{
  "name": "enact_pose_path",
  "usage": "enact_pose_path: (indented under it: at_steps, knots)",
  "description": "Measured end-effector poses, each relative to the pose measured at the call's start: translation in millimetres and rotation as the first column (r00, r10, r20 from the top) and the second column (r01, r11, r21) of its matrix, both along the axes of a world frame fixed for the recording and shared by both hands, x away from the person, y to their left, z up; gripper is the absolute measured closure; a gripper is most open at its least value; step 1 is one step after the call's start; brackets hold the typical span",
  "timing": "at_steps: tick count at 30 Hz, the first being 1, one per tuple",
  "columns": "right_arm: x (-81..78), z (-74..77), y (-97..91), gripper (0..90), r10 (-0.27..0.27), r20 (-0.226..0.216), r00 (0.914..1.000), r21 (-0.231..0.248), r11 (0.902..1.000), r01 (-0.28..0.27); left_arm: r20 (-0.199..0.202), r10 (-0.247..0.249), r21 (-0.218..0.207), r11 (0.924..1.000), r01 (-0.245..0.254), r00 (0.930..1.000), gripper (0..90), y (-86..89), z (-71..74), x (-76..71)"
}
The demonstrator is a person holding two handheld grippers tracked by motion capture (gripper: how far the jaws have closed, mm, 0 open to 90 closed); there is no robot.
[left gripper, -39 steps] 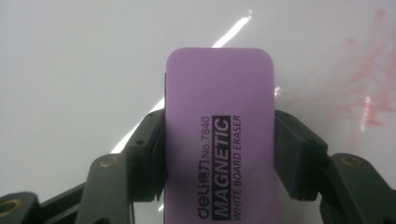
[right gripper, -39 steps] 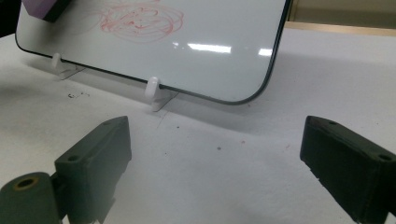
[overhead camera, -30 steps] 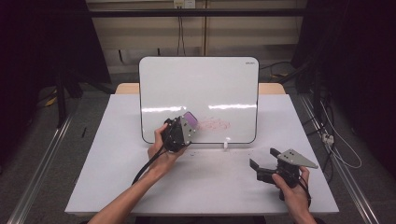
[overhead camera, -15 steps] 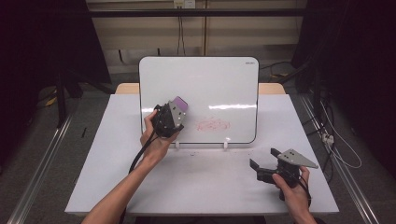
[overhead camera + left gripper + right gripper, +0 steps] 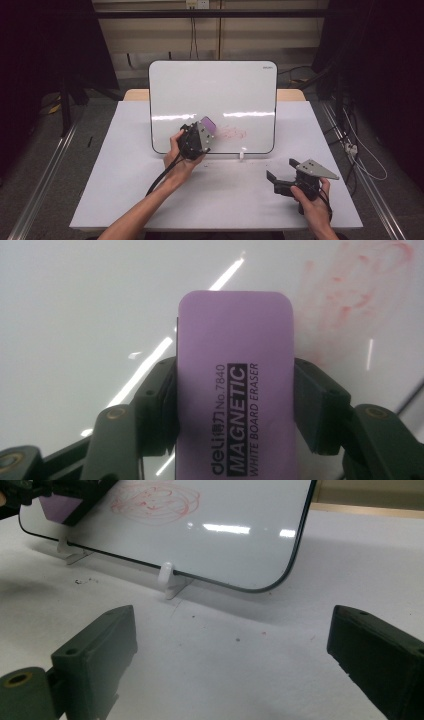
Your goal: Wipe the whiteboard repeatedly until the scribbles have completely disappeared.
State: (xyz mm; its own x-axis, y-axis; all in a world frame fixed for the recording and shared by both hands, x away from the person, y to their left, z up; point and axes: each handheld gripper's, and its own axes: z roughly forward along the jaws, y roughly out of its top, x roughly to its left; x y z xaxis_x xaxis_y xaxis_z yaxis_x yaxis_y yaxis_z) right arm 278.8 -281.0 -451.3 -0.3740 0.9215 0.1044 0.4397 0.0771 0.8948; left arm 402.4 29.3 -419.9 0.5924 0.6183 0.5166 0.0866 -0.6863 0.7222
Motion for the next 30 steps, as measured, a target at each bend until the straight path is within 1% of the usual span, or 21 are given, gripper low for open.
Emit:
enact_pose_path:
  at_steps: [1, 3, 4, 6, 7, 8, 9, 10, 12, 13, 14, 16, 17, 18, 19, 22, 24, 26, 28, 29, 30]
  knots:
    - [0.0, 0.0, 0.0, 6.0, 0.0, 0.0, 1.0, 0.0, 1.0, 0.0, 0.002, -0.006, -0.005, 1.0, 0.006, 1.0, 41.3, -2.1, -3.1, -2.6]
    - [-0.5, 0.1, 0.0, 6.0, 0.003, 0.002, 1.0, 0.0, 1.0, -0.003, 0.003, -0.016, 0.005, 0.9999, 0.016, 0.9999, 41.3, -6.0, -8.2, -8.0]
    - [-0.7, 0.2, 0.1, 6.0, 0.005, 0.003, 1.0, 0.0, 1.0, -0.005, 0.005, -0.015, 0.003, 0.9999, 0.015, 0.9999, 41.3, -6.4, -8.9, -8.4]
    - [-0.5, 0.5, 0.6, 6.0, 0.004, 0.002, 1.0, 0.002, 1.0, -0.004, -0.008, -0.018, -0.017, 0.9997, 0.017, 0.9998, 41.3, -5.3, -7.7, -6.5]
    - [-0.5, 0.5, 0.6, 6.0, 0.004, 0.002, 1.0, 0.002, 1.0, -0.004, 0.005, -0.02, -0.007, 0.9998, 0.02, 0.9998, 41.3, -4.7, -6.1, -4.3]
    - [-0.3, 0.8, 0.5, 6.0, 0.001, 0.006, 1.0, 0.0, 1.0, -0.001, 0.0, -0.021, -0.005, 0.9998, 0.021, 0.9998, 41.3, -4.6, -2.7, -1.5]
    - [-0.4, 0.9, 0.5, 6.1, 0.002, 0.006, 1.0, 0.0, 1.0, -0.002, 0.009, -0.014, 0.0, 0.9999, 0.014, 0.9999, 41.3, -3.6, 2.4, 2.7]
    - [-0.7, 1.0, 0.7, 6.0, 0.002, 0.006, 1.0, 0.0, 1.0, -0.002, 0.014, 0.002, -0.015, 0.9999, -0.002, 0.9999, 41.3, -1.9, 7.5, 8.0]
    - [-0.9, 0.8, 0.7, 6.1, 0.003, 0.004, 1.0, 0.002, 1.0, -0.003, 0.005, 0.033, -0.048, 0.9983, -0.032, 0.9995, 41.3, 1.6, 18.7, 19.3]
    - [-0.8, 0.4, 0.6, 6.1, 0.005, 0.002, 1.0, -0.002, 1.0, -0.005, 0.021, 0.044, -0.064, 0.997, -0.043, 0.9988, 41.3, 2.2, 23.0, 23.9]
    - [-0.8, 0.1, 0.8, 6.1, 0.007, 0.001, 1.0, -0.003, 1.0, -0.007, 0.017, 0.057, -0.073, 0.9958, -0.056, 0.9982, 41.3, 3.5, 27.2, 27.0]
    - [-0.8, 0.1, 0.7, 6.0, 0.008, 0.001, 1.0, -0.001, 1.0, -0.008, 0.004, 0.062, -0.09, 0.994, -0.062, 0.998, 41.3, 4.2, 29.5, 30.1]
    - [-0.8, 0.1, 0.5, 6.0, 0.007, 0.001, 1.0, 0.0, 1.0, -0.007, 0.022, 0.059, -0.076, 0.9955, -0.057, 0.998, 41.3, 2.4, 28.0, 28.6]
    - [-0.8, 0.2, 0.3, 6.0, 0.006, 0.003, 1.0, 0.0, 1.0, -0.006, 0.025, 0.057, -0.079, 0.9954, -0.055, 0.998, 41.3, 1.2, 26.4, 27.2]
    - [-0.8, 0.2, 0.3, 6.0, 0.006, 0.003, 1.0, 0.0, 1.0, -0.006, 0.018, 0.054, -0.084, 0.9951, -0.052, 0.9984, 41.3, -0.2, 24.7, 25.2]
    - [-0.7, -0.2, 0.1, 6.0, 0.004, -0.002, 1.0, 0.0, 1.0, -0.004, 0.026, 0.029, -0.06, 0.9978, -0.028, 0.9992, 41.3, -10.3, 14.2, 15.8]
    - [-0.8, 0.2, 0.9, 5.9, 0.008, 0.001, 1.0, -0.001, 1.0, -0.008, 0.01, 0.008, -0.049, 0.9988, -0.008, 0.9999, 41.3, -14.9, 8.3, 9.3]
    - [-1.0, 0.1, 1.6, 5.9, 0.01, 0.001, 0.9999, -0.002, 0.9999, -0.01, 0.014, -0.01, -0.031, 0.9995, 0.01, 0.9998, 41.3, -22.1, -0.7, 0.8]
    - [-1.0, 0.1, 1.8, 5.8, 0.01, 0.0, 0.9999, -0.003, 0.9999, -0.01, 0.002, -0.027, -0.019, 0.9994, 0.027, 0.9996, 41.2, -29.8, -8.5, -7.7]
    - [-0.8, 0.3, 2.2, 5.8, 0.01, 0.001, 0.9999, -0.003, 0.9999, -0.01, 0.011, -0.047, 0.009, 0.9989, 0.047, 0.9988, 41.2, -32.9, -11.2, -10.7]
    - [-0.8, 0.3, 2.2, 5.8, 0.01, 0.001, 0.9999, -0.003, 0.9999, -0.01, 0.012, -0.058, 0.023, 0.9981, 0.058, 0.9982, 41.2, -34.9, -13.0, -12.6]
